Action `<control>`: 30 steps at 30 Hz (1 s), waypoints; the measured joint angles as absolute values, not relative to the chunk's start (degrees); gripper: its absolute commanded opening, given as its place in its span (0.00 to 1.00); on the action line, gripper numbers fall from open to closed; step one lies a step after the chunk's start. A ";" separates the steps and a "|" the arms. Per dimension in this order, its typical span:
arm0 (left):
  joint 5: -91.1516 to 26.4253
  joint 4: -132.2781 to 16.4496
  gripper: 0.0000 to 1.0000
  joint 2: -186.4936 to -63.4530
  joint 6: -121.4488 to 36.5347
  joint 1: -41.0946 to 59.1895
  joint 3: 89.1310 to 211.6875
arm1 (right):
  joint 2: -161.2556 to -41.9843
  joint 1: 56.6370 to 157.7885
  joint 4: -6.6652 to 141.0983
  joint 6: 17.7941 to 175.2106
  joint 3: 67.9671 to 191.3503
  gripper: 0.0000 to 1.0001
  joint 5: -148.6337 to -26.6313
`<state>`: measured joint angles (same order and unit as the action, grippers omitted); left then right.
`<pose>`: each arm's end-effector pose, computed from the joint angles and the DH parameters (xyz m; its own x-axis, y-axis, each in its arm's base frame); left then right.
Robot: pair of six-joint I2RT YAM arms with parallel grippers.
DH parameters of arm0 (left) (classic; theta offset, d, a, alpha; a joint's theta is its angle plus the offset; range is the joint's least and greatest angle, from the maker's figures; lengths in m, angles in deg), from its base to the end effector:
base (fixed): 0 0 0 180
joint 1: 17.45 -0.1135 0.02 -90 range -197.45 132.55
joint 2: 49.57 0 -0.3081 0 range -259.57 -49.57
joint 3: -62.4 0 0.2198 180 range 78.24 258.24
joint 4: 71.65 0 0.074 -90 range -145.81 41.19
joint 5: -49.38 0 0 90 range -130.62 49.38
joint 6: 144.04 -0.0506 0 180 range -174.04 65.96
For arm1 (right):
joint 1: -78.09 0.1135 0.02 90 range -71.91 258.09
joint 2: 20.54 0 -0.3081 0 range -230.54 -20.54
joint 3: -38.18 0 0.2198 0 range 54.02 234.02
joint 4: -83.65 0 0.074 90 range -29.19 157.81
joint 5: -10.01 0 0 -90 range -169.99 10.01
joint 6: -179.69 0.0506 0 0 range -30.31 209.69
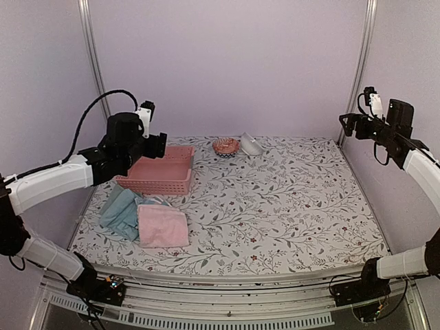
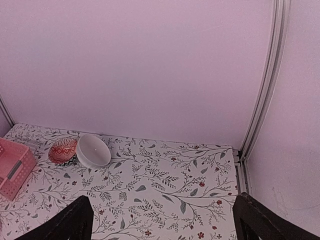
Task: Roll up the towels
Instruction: Pick up the towel from the towel pile.
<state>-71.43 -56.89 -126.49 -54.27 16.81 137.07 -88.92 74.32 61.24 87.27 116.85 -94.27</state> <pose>0.2478 -0.1375 0.3706 -0.2415 0.1686 -0.9556 0.0797 0.9849 0.1537 0.2433 -0.0035 0.4134 -0.2018 -0.0277 -0.9790 -0.1856 0.9826 0.0105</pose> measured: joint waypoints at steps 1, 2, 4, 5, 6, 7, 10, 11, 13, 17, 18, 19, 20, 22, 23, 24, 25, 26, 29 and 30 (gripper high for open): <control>-70.67 -56.35 0.86 -126.47 -53.92 16.37 137.07 | -88.92 74.32 61.29 87.19 116.55 0.99 -94.43; -69.79 -55.73 0.83 -126.45 -53.48 15.96 137.07 | -88.92 74.32 61.35 87.05 116.22 0.99 -94.80; -67.96 -53.96 0.76 -126.41 -52.39 15.26 137.07 | -88.92 74.34 61.35 86.09 115.43 0.99 -96.02; -67.24 -53.11 0.71 -126.43 -51.80 15.08 137.07 | -88.92 74.36 61.31 85.57 115.08 0.98 -96.66; -66.03 -51.67 0.65 -126.43 -50.94 14.84 137.07 | -88.92 74.47 61.16 84.80 114.51 0.97 -97.66; -65.20 -50.55 0.61 -126.41 -50.07 14.69 137.07 | -88.92 74.60 60.92 84.10 114.14 0.96 -98.36; -62.08 -45.68 0.51 -126.41 -46.79 14.32 137.07 | -89.05 75.56 59.43 81.41 113.25 0.91 -101.03; -60.87 -43.89 0.50 -126.41 -45.59 14.27 137.07 | -89.18 76.11 58.69 80.32 113.05 0.90 -102.06; -58.89 -40.39 0.50 -126.38 -43.23 14.25 136.96 | -89.31 77.40 57.66 77.92 112.35 0.87 -104.13; -54.43 -32.74 0.50 -125.64 -37.87 14.36 135.60 | -89.66 79.78 55.93 73.28 110.43 0.84 -108.18; -53.57 -31.28 0.49 -125.38 -36.76 14.40 135.17 | -89.92 80.37 55.50 72.23 109.86 0.82 -109.31; -52.26 -29.27 0.49 -124.96 -35.29 14.54 134.31 | -90.30 80.92 54.91 71.16 109.25 0.81 -110.65; -51.28 -27.47 0.49 -124.70 -33.92 14.73 133.55 | -90.67 81.29 54.62 70.38 108.85 0.80 -111.48; -49.73 -24.11 0.46 -124.48 -31.49 15.06 132.22 | -91.67 81.99 53.77 68.89 108.13 0.79 -113.71; -49.05 -22.36 0.43 -124.48 -29.96 15.21 131.60 | -92.15 82.29 53.33 68.13 107.87 0.78 -114.73; -48.72 -20.85 0.42 -124.53 -29.07 15.34 131.21 | -92.59 82.58 52.96 67.56 107.61 0.78 -115.67; -48.44 -19.08 0.41 -124.57 -27.99 15.54 130.75 | -92.90 82.77 52.50 67.01 107.34 0.78 -116.57; -48.18 -16.81 0.41 -124.68 -26.57 15.74 130.45 | -93.07 82.99 52.11 66.38 106.97 0.78 -117.51; -47.85 -12.57 0.41 -125.07 -23.75 16.20 130.23 | -93.12 83.34 51.50 65.09 106.06 0.77 -119.56; -47.80 -11.32 0.41 -125.27 -22.97 16.37 130.23 | -93.12 83.47 51.34 64.69 105.71 0.77 -120.04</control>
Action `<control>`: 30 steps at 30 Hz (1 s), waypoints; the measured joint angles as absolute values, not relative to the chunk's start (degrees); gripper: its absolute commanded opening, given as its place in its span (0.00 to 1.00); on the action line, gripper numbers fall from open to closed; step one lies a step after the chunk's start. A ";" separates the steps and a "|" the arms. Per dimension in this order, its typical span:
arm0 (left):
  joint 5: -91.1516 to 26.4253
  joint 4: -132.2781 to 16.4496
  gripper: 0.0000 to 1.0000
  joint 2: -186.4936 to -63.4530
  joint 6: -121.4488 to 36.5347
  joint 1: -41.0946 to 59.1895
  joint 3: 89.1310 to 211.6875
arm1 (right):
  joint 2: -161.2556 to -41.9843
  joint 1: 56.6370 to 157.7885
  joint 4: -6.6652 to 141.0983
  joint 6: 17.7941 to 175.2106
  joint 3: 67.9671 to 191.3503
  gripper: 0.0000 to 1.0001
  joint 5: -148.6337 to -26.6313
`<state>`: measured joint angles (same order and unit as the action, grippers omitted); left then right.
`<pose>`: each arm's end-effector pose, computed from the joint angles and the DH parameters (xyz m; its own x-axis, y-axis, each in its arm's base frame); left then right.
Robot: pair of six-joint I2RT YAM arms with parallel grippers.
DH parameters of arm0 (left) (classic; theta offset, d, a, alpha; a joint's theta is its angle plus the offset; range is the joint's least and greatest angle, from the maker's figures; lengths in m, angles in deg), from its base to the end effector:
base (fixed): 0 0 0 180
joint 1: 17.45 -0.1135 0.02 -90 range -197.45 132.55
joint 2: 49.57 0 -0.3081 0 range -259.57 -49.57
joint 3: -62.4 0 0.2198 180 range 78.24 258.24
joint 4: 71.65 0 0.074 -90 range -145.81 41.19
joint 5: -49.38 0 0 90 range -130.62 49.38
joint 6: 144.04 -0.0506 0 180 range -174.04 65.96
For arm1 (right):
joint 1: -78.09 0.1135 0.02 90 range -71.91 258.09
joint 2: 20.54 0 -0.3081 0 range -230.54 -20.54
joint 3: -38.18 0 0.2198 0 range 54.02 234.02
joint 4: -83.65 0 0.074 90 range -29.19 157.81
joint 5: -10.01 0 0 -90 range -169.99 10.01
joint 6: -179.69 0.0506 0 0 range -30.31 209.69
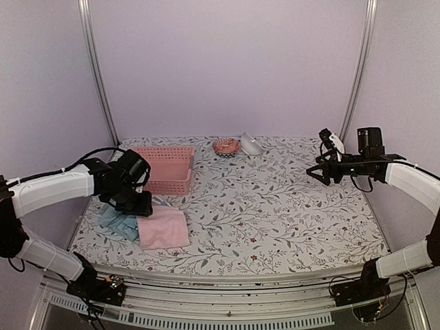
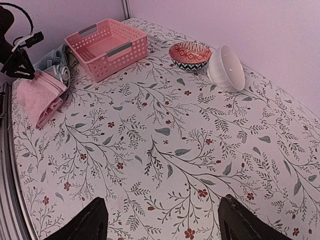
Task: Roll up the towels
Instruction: Pick up the towel from the towel pile.
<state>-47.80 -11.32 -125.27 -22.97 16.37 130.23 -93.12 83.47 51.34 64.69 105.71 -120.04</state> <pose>0.1761 -0.1104 0.2666 -0.9258 0.0039 -0.3780 0.0419 0.9949 -0.0923 0.2322 0.0546 0.3197 -0.3020 -0.3534 -0.8854 -0.7819 0.6232 0.0180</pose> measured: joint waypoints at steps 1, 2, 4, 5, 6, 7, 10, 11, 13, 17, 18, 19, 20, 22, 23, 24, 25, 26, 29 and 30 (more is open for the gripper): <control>-47.74 -10.29 0.41 -125.47 -22.16 16.55 130.20 | -93.12 83.56 51.19 64.37 105.40 0.77 -120.61; -47.70 -9.42 0.41 -125.66 -21.42 16.70 130.16 | -93.12 83.65 51.01 64.06 105.14 0.77 -121.14; -47.56 -7.98 0.40 -126.12 -20.26 17.05 130.12 | -93.16 83.74 50.71 63.49 104.79 0.77 -121.97; -47.52 -7.47 0.40 -126.38 -19.84 17.25 130.12 | -93.20 83.78 50.62 63.23 104.72 0.77 -122.34; -47.52 -7.04 0.43 -126.67 -19.36 17.46 130.12 | -93.27 83.78 50.53 63.03 104.72 0.77 -122.67; -47.56 -6.58 0.50 -127.04 -18.88 17.73 130.12 | -93.38 83.78 50.47 62.88 104.72 0.77 -122.93; -48.50 -4.83 0.63 -128.18 -18.05 18.47 130.53 | -93.60 83.85 50.12 62.64 104.72 0.76 -123.72; -49.14 -3.98 0.62 -128.59 -17.33 18.71 130.95 | -93.64 83.91 50.05 62.60 104.72 0.76 -123.91; -50.41 -2.64 0.56 -129.20 -16.34 19.06 131.89 | -93.79 84.09 49.77 62.46 104.72 0.76 -124.28; -52.20 -0.52 0.44 -129.86 -15.54 19.19 132.98 | -93.92 84.22 49.62 62.20 104.68 0.76 -124.63; -52.26 -0.17 0.44 -130.06 -15.34 19.23 132.98 | -94.01 84.22 49.59 62.09 104.68 0.76 -124.72; -52.29 0.07 0.44 -130.30 -15.32 19.26 132.98 | -94.08 84.28 49.55 61.98 104.68 0.76 -124.74; -52.29 0.29 0.44 -130.47 -15.16 19.30 132.98 | -94.14 84.35 49.53 61.83 104.66 0.76 -124.74; -52.26 0.61 0.30 -130.60 -14.95 19.37 132.98 | -94.19 84.48 49.35 61.72 104.61 0.75 -124.77; -52.26 0.64 0.23 -130.60 -14.73 19.41 133.00 | -94.19 84.54 49.33 61.68 104.61 0.75 -124.77; -52.22 0.72 0.16 -130.60 -14.68 19.48 133.07 | -94.23 84.57 49.33 61.61 104.61 0.75 -124.79; -52.29 0.81 0.11 -130.60 -14.38 19.63 133.18 | -94.25 84.57 49.33 61.55 104.61 0.74 -124.79; -52.31 1.03 0.09 -130.60 -14.42 19.82 133.44 | -94.36 84.59 49.33 61.55 104.61 0.74 -124.79; -52.04 2.12 0.00 -130.73 -14.73 20.87 135.69 | -94.69 84.68 49.31 61.39 104.57 0.74 -124.77; -52.00 2.34 0.00 -130.95 -14.84 21.46 136.89 | -94.78 84.74 49.31 61.35 104.55 0.73 -124.79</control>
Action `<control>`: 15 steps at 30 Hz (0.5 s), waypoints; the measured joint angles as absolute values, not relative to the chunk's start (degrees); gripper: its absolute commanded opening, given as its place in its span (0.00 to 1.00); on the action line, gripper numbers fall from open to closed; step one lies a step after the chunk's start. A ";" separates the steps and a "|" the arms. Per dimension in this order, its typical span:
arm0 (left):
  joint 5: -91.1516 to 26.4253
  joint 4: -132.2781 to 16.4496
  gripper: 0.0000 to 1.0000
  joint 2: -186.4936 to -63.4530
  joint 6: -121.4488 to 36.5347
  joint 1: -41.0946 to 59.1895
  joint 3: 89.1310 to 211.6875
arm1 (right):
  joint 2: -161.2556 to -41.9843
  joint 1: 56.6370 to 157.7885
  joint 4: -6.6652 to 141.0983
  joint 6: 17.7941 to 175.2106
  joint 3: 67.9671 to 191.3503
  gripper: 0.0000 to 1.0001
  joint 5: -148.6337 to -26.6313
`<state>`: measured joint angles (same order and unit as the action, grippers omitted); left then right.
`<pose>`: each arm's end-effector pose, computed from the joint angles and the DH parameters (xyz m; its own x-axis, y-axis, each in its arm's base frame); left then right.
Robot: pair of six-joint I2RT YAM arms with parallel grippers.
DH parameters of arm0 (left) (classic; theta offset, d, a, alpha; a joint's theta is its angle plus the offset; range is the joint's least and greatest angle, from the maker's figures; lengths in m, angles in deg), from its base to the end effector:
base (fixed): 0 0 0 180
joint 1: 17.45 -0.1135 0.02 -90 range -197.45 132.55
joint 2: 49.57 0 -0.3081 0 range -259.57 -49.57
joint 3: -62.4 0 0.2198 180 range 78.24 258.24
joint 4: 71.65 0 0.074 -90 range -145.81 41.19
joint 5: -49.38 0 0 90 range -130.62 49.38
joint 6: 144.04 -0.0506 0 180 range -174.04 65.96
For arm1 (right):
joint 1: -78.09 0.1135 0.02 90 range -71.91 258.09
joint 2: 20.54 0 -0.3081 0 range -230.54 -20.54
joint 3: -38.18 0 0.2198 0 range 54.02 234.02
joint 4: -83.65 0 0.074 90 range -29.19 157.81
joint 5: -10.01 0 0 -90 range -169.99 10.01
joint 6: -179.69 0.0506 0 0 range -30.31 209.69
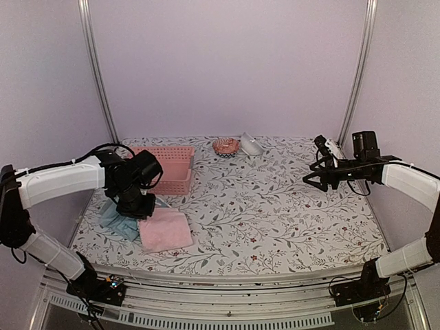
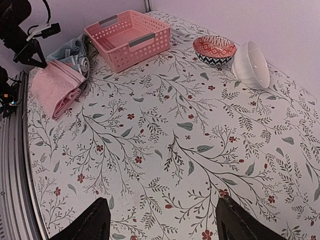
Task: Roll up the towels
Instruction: Pick up the towel from the towel pile, then place the towel at the center of the board.
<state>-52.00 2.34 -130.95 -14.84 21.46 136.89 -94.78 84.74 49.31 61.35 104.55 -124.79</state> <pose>0.1709 -0.1252 0.2697 -0.9692 -0.0140 -0.2460 -0.0273 0.9983 0.0508 0.2297 0.0627 0.3061 -0.3023 -0.3744 -0.8766 -0.8454 0.5302 0.0651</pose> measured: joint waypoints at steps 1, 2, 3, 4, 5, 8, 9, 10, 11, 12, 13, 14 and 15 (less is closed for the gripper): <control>-51.96 2.47 0.00 -131.26 -14.77 22.14 138.16 | -94.86 84.81 49.31 61.33 104.53 0.73 -124.79; -51.83 2.80 0.00 -131.80 -15.08 23.13 140.02 | -94.91 84.83 49.22 61.31 104.50 0.73 -124.79; -51.63 2.89 0.00 -132.35 -15.43 24.11 141.83 | -94.91 84.83 49.16 61.33 104.53 0.73 -124.85; -51.41 2.93 0.00 -133.27 -16.08 25.51 144.54 | -94.91 84.83 49.03 61.39 104.53 0.73 -125.14; -50.95 2.21 0.00 -134.36 -16.96 27.30 148.02 | -94.91 84.81 48.72 61.66 104.66 0.72 -125.57; -48.31 -2.27 0.00 -137.88 -20.63 32.76 158.36 | -95.13 84.09 47.12 62.75 106.32 0.71 -127.37; -47.24 -4.59 0.00 -139.48 -21.96 34.56 162.01 | -95.34 83.28 46.56 63.38 107.69 0.71 -128.35; -45.84 -6.47 0.00 -141.49 -23.51 36.26 166.20 | -95.67 82.23 45.86 64.10 109.38 0.70 -129.16; -44.64 -8.11 0.00 -144.04 -25.26 37.92 171.23 | -96.07 80.74 45.38 64.89 111.37 0.70 -130.12; -43.67 -9.70 0.00 -147.56 -27.05 39.69 177.92 | -96.42 79.10 45.27 65.57 113.57 0.70 -130.86; -42.91 -11.10 0.00 -151.34 -29.02 41.20 184.78 | -96.72 77.18 44.87 66.64 115.72 0.69 -131.89; -42.58 -11.43 0.00 -154.64 -30.35 42.16 190.84 | -96.83 75.76 44.87 67.47 117.20 0.69 -132.50; -42.25 -12.26 0.00 -158.69 -31.67 43.06 198.11 | -96.87 73.88 44.89 68.63 118.99 0.69 -133.22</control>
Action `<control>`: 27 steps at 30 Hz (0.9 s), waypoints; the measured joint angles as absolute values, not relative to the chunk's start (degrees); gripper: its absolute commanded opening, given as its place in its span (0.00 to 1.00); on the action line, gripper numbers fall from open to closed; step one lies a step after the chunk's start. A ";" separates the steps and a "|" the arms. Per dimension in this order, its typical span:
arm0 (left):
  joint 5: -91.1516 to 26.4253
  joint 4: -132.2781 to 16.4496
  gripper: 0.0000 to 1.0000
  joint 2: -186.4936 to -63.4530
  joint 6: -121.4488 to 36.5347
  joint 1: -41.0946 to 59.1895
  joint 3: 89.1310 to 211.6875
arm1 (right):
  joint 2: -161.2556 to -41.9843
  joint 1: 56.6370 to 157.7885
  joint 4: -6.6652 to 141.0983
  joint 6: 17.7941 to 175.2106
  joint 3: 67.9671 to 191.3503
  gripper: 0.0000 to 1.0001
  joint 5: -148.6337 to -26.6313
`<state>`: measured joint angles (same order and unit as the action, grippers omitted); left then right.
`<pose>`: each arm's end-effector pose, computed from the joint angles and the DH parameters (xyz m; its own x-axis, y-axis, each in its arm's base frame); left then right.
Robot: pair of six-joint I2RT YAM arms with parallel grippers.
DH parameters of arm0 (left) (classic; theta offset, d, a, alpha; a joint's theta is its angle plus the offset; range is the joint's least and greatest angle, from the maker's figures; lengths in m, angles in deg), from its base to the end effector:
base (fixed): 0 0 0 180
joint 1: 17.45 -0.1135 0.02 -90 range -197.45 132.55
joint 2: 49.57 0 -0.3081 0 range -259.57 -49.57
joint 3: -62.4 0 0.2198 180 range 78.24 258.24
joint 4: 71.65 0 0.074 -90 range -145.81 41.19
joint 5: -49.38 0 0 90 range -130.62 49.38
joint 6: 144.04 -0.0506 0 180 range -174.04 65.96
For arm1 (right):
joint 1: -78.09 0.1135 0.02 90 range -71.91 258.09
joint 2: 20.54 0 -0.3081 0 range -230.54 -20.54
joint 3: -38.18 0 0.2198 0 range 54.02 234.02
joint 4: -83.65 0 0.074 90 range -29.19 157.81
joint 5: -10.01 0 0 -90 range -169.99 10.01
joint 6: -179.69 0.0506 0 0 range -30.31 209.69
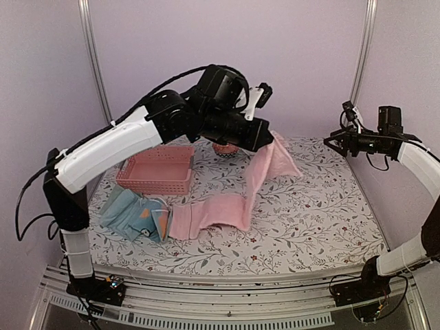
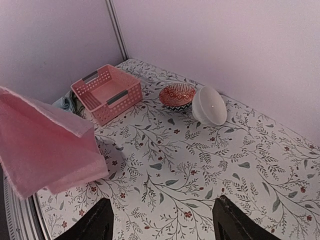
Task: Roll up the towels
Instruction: Place the towel at the center of the board.
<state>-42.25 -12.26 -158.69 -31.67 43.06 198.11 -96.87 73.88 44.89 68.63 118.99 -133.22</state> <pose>0.2091 -0.3668 0.4355 -0.5733 0.2408 -0.7832 0.6922 0.6537 -0.3057 0.2548 0.0219 0.3713 -0.3028 -0.1934 -0.9332 -0.7769 0.6173 0.1241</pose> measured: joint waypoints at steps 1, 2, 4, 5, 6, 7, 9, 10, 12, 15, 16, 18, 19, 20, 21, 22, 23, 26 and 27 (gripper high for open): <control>-42.12 -13.07 0.00 -162.16 -33.17 43.76 204.28 | -96.74 72.76 44.94 69.39 119.96 0.69 -133.55; -41.84 -13.68 0.01 -165.20 -34.53 44.30 209.55 | -96.50 71.71 45.11 70.03 120.57 0.69 -133.70; -41.33 -14.32 0.26 -168.15 -36.45 44.59 213.50 | -95.37 70.36 45.03 70.92 120.37 0.69 -133.62; -41.25 -14.56 0.34 -168.65 -37.39 44.44 213.20 | -94.56 70.21 44.98 71.08 119.80 0.69 -133.53; -41.14 -14.91 0.39 -168.70 -38.20 44.13 211.08 | -93.57 70.21 45.33 71.21 118.75 0.69 -133.44; -41.07 -15.04 0.43 -168.59 -38.59 43.89 208.98 | -92.61 70.21 45.55 71.25 117.51 0.69 -133.29; -41.25 -16.50 0.51 -167.47 -38.57 43.19 199.88 | -90.16 70.32 46.60 71.25 113.44 0.69 -132.94; -41.47 -17.27 0.53 -166.86 -38.57 42.88 194.25 | -89.20 70.32 47.02 71.23 111.04 0.69 -132.68; -41.88 -18.64 0.53 -166.18 -38.18 42.45 184.63 | -88.85 70.32 47.93 71.21 107.83 0.69 -132.42; -42.51 -20.74 0.53 -161.99 -36.23 41.27 165.88 | -89.31 70.32 48.94 70.99 104.15 0.69 -132.22; -42.65 -20.83 0.53 -160.28 -34.94 40.50 161.02 | -89.60 70.32 49.03 70.79 103.48 0.69 -132.26; -43.00 -21.59 0.50 -156.63 -33.11 38.60 154.16 | -90.10 70.32 49.44 70.49 103.06 0.68 -132.35; -43.04 -22.51 0.49 -154.16 -31.99 37.24 150.73 | -90.30 70.32 49.88 70.33 103.06 0.67 -132.42; -43.06 -23.30 0.48 -151.82 -31.01 35.87 148.02 | -90.38 70.32 50.25 70.16 103.06 0.67 -132.46; -43.06 -24.30 0.47 -149.20 -29.87 34.23 145.24 | -90.43 70.45 50.60 69.96 103.04 0.66 -132.46; -43.06 -25.07 0.47 -147.67 -29.04 33.25 143.60 | -90.51 70.60 50.91 69.66 103.00 0.66 -132.44; -43.13 -26.29 0.47 -146.08 -28.30 31.93 141.55 | -90.67 70.84 51.15 69.26 102.93 0.66 -132.33; -43.21 -29.79 0.47 -143.80 -26.99 28.98 135.76 | -91.39 72.76 51.08 67.69 102.75 0.63 -130.73; -42.97 -31.23 0.47 -143.63 -26.90 27.87 133.31 | -91.93 74.25 50.99 66.77 102.78 0.62 -129.29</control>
